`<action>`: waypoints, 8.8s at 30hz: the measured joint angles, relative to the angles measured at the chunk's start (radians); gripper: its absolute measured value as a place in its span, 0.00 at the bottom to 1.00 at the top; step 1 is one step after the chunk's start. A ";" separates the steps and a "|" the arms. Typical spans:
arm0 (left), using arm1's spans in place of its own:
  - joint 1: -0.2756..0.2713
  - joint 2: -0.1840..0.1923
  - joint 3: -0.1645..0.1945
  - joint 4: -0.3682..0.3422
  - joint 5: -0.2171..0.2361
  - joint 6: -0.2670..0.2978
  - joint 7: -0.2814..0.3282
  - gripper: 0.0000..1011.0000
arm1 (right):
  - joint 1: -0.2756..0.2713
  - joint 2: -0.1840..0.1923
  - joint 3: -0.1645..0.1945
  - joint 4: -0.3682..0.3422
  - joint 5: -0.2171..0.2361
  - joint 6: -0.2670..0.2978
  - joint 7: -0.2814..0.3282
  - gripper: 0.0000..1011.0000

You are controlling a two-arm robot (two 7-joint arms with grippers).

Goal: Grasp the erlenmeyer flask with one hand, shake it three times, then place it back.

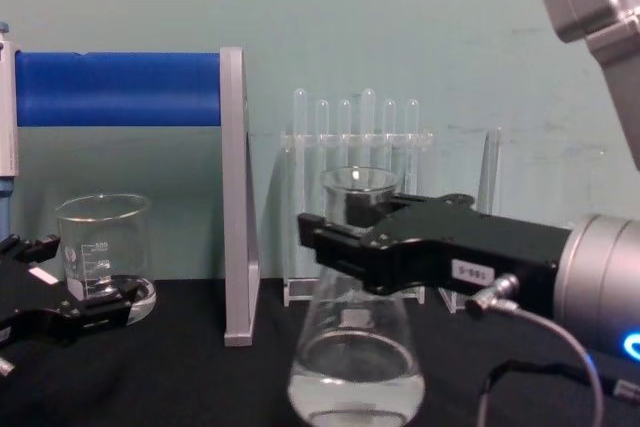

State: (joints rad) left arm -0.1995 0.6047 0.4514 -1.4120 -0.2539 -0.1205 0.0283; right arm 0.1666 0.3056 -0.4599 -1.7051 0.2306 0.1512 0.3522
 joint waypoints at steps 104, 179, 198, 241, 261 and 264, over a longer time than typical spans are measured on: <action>0.000 0.000 0.000 0.000 0.000 0.000 0.000 0.99 | 0.025 0.015 0.189 0.080 0.027 -0.005 -0.100 0.45; 0.000 0.000 0.000 0.000 0.000 0.000 0.000 0.99 | -0.004 0.023 0.059 -0.014 0.021 -0.003 -0.008 0.45; 0.000 0.000 0.000 0.000 0.000 0.000 0.000 0.99 | 0.030 0.019 0.163 0.058 0.023 -0.001 -0.082 0.45; 0.000 0.000 0.000 0.000 0.000 0.000 0.000 0.99 | 0.032 0.001 0.264 0.099 -0.009 -0.005 -0.094 0.45; 0.000 0.000 0.000 0.000 0.000 0.000 0.000 0.99 | 0.018 0.000 0.185 0.058 0.000 -0.001 -0.050 0.45; 0.000 0.000 0.000 0.000 0.000 0.000 0.000 0.99 | 0.018 0.000 0.177 0.058 0.004 -0.005 -0.049 0.45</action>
State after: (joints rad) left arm -0.1995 0.6047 0.4514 -1.4120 -0.2539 -0.1205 0.0283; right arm 0.1849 0.3055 -0.2828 -1.6471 0.2350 0.1465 0.3035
